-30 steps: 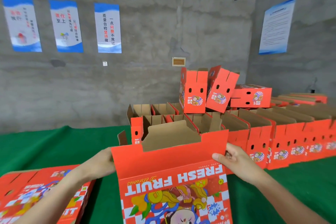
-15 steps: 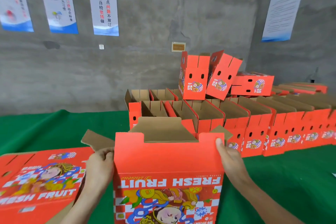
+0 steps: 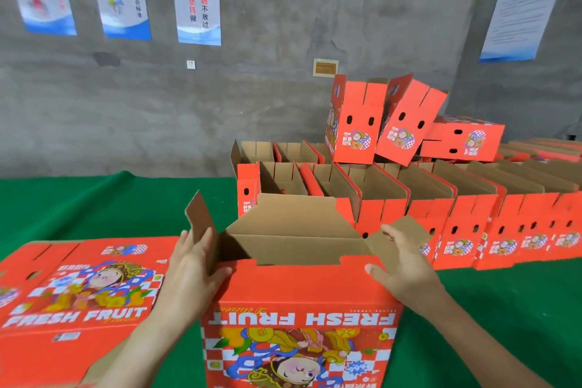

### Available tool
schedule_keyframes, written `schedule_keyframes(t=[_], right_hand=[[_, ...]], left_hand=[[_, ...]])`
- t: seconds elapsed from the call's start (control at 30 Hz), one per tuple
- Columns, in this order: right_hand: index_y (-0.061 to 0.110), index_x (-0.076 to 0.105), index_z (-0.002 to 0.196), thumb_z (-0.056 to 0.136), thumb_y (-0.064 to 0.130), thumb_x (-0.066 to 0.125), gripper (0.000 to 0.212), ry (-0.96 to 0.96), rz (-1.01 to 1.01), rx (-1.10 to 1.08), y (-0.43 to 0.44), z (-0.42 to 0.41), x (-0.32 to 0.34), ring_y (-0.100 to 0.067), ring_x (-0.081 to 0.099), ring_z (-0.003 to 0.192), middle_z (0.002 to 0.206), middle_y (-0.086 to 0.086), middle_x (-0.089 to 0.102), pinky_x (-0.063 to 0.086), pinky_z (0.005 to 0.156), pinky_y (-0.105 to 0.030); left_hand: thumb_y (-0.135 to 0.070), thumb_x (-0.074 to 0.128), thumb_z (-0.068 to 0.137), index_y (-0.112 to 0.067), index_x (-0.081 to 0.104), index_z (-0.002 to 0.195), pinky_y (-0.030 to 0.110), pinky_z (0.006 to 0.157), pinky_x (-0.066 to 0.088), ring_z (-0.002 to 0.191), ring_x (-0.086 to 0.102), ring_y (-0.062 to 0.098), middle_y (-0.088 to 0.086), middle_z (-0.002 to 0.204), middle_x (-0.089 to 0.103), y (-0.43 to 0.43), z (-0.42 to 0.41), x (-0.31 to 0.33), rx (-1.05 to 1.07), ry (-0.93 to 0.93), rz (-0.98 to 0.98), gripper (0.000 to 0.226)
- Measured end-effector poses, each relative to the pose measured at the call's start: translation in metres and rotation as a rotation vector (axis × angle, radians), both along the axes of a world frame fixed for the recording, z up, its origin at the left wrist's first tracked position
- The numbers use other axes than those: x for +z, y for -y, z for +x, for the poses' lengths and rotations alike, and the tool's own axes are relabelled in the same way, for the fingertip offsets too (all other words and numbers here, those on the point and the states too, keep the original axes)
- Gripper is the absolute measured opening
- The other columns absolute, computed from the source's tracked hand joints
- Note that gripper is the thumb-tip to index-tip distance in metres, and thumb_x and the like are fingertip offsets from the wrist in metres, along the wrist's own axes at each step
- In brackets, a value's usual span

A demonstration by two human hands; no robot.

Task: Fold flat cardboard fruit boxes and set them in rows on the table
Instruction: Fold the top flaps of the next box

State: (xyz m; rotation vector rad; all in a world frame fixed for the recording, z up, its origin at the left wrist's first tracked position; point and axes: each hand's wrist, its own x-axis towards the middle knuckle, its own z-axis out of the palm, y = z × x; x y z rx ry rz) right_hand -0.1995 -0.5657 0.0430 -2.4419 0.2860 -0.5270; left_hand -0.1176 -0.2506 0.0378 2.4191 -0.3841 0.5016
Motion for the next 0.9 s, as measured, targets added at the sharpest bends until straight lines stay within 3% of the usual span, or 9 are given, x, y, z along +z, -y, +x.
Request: schedule_keyframes(t=[0.07,0.17,0.33,0.47,0.53,0.63,0.73,0.8,0.9], right_hand=[[0.034,0.03,0.144,0.079,0.042,0.067,0.075,-0.122,-0.324,-0.005,0.002,-0.001,0.014,-0.024,0.016,0.142,0.157,0.008,0.013,0.013,0.115,-0.044],[0.04,0.016,0.148,0.08,0.04,0.058,0.08,-0.28,-0.743,0.086,-0.002,0.007,0.029,-0.032,-0.01,0.145,0.158,0.015,-0.011,-0.01,0.112,-0.058],[0.031,-0.008,0.152,0.085,0.015,0.056,0.094,-0.445,-0.868,0.191,-0.019,0.023,0.042,-0.029,-0.015,0.146,0.159,0.002,-0.02,-0.005,0.116,-0.055],[0.028,-0.009,0.152,0.085,0.01,0.056,0.095,-0.458,-0.842,0.205,-0.02,0.023,0.04,-0.026,-0.011,0.147,0.158,0.001,-0.022,0.0,0.12,-0.046],[0.028,-0.009,0.152,0.086,0.01,0.055,0.094,-0.473,-0.816,0.201,-0.02,0.021,0.041,-0.026,-0.01,0.147,0.158,0.001,-0.022,0.001,0.12,-0.044],[0.027,-0.012,0.152,0.083,0.005,0.056,0.098,-0.5,-0.835,0.207,-0.023,0.019,0.046,-0.028,-0.008,0.147,0.156,0.006,-0.026,0.02,0.116,-0.048],[0.023,-0.016,0.151,0.082,-0.001,0.055,0.102,-0.537,-0.901,0.237,-0.03,0.023,0.049,-0.034,0.008,0.144,0.155,0.01,-0.029,0.038,0.1,-0.045],[0.022,-0.02,0.15,0.082,-0.001,0.057,0.105,-0.582,-0.927,0.218,-0.034,0.027,0.052,-0.036,0.029,0.133,0.154,0.003,-0.032,0.042,0.087,-0.039],[0.023,-0.024,0.148,0.082,-0.002,0.056,0.107,-0.646,-0.976,0.193,-0.042,0.033,0.056,-0.028,0.052,0.085,0.151,-0.008,-0.037,0.038,0.061,-0.032]], left_hand=[[-0.01,0.078,0.073,-0.006,0.043,0.14,0.037,0.116,0.012,0.139,0.026,0.036,0.016,0.149,0.035,0.001,0.003,-0.001,-0.027,0.044,0.07,0.076],[-0.008,0.077,0.073,-0.014,0.033,0.146,0.037,0.118,0.009,0.145,0.013,0.033,0.005,0.157,0.017,0.001,0.008,-0.002,-0.094,0.076,0.134,0.085],[-0.005,0.077,0.074,-0.034,0.018,0.147,0.019,0.114,0.019,0.139,0.024,0.003,-0.016,0.151,0.026,-0.006,0.011,0.0,-0.439,0.175,0.142,0.097],[-0.04,0.066,0.082,-0.036,0.035,0.141,0.012,0.102,0.034,0.124,0.045,-0.003,-0.021,0.137,0.046,-0.006,0.011,0.01,-0.493,0.145,0.042,0.068],[-0.035,0.065,0.085,-0.036,0.045,0.133,0.021,0.095,0.045,0.113,0.057,0.002,-0.019,0.128,0.057,-0.005,0.016,0.019,-0.48,0.126,-0.031,0.052],[-0.01,0.074,0.079,-0.04,0.045,0.129,0.026,0.088,0.051,0.103,0.06,0.004,-0.017,0.116,0.062,0.001,0.021,0.026,-0.432,0.142,-0.037,0.065],[-0.011,0.07,0.08,-0.027,0.053,0.13,0.03,0.087,0.051,0.101,0.059,0.006,-0.015,0.114,0.06,0.007,0.023,0.023,-0.389,0.196,-0.008,0.055],[-0.024,0.063,0.085,-0.024,0.059,0.124,0.028,0.084,0.05,0.098,0.06,0.005,-0.015,0.111,0.062,0.009,0.025,0.023,-0.397,0.197,-0.029,0.038],[-0.022,0.058,0.092,-0.023,0.063,0.119,0.016,0.081,0.045,0.092,0.062,0.001,-0.013,0.102,0.069,0.013,0.031,0.019,-0.39,0.123,-0.056,0.027]])
